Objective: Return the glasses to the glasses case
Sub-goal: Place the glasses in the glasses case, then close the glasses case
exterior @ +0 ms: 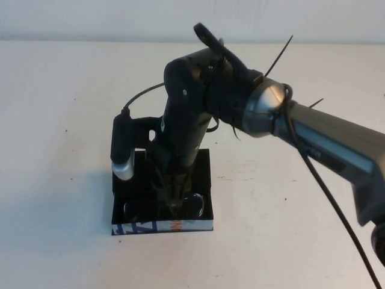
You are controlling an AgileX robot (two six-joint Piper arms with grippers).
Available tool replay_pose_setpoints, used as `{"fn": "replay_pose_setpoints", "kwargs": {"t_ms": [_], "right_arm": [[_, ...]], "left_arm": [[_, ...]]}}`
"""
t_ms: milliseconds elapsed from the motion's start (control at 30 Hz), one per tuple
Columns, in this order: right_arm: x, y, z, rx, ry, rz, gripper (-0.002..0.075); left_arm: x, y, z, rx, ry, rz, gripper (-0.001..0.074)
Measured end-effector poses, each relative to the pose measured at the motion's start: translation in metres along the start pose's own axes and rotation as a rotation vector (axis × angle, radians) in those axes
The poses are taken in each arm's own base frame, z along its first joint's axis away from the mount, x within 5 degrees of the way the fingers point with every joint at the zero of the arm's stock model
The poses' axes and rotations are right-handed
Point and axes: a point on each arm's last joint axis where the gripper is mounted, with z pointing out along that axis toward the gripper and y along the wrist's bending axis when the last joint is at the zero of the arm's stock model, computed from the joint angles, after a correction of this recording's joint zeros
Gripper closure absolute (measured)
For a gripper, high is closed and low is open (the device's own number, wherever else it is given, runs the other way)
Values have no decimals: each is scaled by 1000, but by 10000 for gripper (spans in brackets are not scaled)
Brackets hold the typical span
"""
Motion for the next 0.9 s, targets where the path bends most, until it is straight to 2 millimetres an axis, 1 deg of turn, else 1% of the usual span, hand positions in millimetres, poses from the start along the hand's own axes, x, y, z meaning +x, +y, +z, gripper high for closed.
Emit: {"fn": "replay_pose_setpoints", "kwargs": {"t_ms": [67,167,233,267,333,400,500,900], "right_arm": [[-1,2,-16,26,-15,30,417],[-3,5,-46,83,-45,126,468],[-2,8,-64,121,-59,211,526],[-2,9,-72,139,-64,253,568],[-1,10,-82,162,-69,308,657],[0,11,-87,169,-75,340,704],[0,12,-90,173,-81,356,728],[1,12,-90,168,-78,361,737]], "left_arm": [[0,0,0,0,0,0,736],[0,0,0,0,0,0,736],[0,0,0,0,0,0,736],[0,0,0,0,0,0,736],[0,0,0,0,0,0,736],[0,0,0,0,0,0,736],[0,0,0,0,0,0,736],[0,0,0,0,0,0,736]]}}
